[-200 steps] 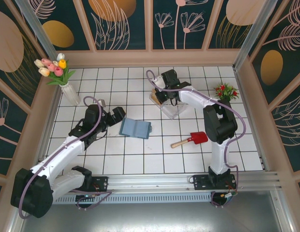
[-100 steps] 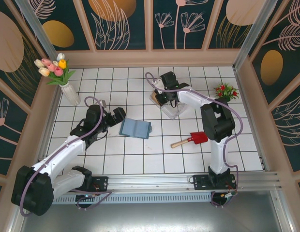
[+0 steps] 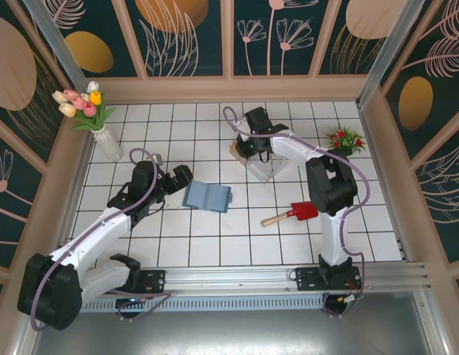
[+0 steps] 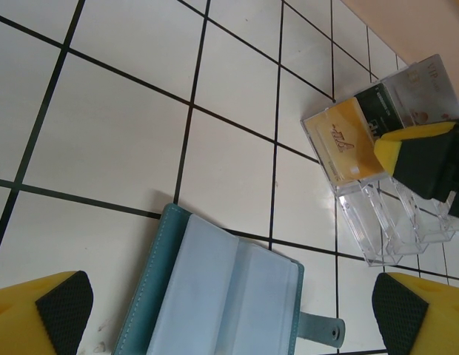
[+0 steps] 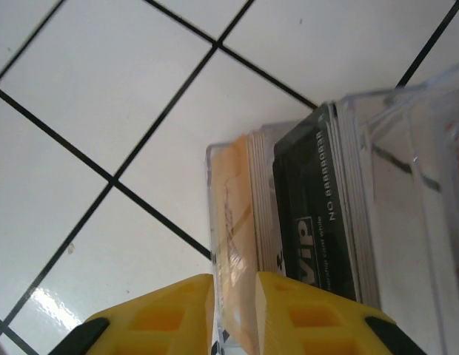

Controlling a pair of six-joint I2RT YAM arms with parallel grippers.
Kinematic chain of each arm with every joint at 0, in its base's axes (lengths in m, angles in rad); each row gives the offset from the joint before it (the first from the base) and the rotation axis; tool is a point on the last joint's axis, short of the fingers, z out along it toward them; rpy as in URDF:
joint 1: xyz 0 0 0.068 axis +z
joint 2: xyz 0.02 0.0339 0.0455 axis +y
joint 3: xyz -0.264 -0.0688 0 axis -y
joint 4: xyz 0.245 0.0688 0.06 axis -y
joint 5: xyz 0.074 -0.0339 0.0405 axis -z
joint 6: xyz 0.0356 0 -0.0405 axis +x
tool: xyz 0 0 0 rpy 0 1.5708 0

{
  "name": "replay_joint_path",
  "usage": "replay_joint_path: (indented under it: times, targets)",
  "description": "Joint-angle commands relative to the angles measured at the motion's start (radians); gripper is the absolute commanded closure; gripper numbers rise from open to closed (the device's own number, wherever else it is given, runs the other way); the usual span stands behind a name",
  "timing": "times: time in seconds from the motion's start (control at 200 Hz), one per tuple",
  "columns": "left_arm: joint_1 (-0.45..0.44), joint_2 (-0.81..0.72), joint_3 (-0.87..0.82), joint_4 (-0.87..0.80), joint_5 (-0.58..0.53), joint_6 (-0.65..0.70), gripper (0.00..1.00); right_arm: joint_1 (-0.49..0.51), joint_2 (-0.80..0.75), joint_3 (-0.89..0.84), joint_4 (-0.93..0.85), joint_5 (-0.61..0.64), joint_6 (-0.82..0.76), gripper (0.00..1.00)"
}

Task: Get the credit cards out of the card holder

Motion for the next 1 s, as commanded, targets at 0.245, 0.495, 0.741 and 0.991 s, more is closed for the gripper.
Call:
replay_joint_path:
  times: [0.245,0.495,0.741,0.991]
  targets:
    - [0.003,0.056,0.020,-0.009,0.019,0.021,0.02,-0.021,-0.184,-0.054,0.023,-0.053,0.240,0.68]
    - [0.003,0.168,0.060,-0.026,0.048,0.056,0.15,-0.007,-0.445,-0.307,0.138,-0.129,0.578,0.55]
    - [0.003,0.296,0.119,-0.039,0.065,0.085,0.41,0.158,-0.511,-0.428,0.188,-0.078,0.823,0.52]
    - [0.002,0.388,0.132,-0.047,0.084,0.049,0.60,0.332,-0.397,-0.419,0.183,0.033,0.972,0.55]
